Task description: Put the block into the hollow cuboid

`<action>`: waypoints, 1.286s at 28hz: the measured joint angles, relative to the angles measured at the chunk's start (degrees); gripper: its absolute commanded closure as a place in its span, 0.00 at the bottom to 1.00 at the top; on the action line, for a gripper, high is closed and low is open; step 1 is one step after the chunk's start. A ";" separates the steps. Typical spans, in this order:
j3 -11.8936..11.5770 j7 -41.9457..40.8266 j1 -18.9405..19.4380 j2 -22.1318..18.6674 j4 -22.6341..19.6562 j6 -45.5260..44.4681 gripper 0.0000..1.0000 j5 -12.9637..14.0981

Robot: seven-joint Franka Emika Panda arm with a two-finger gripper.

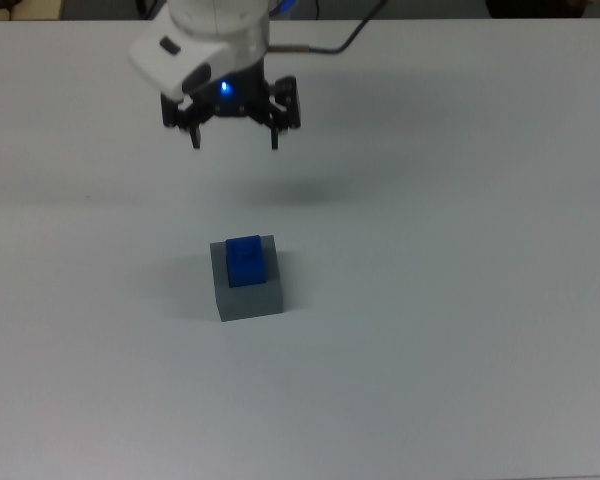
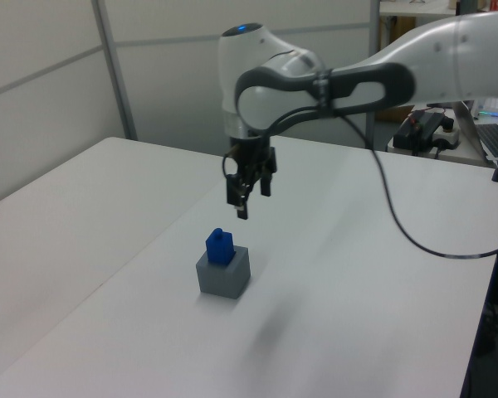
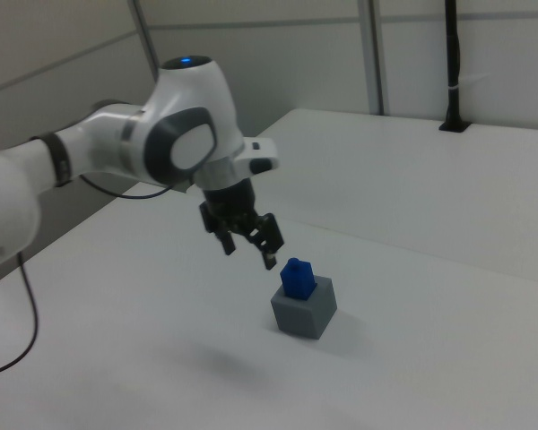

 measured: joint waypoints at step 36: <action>-0.54 0.70 -1.30 -10.38 -6.71 -3.30 0.00 -0.09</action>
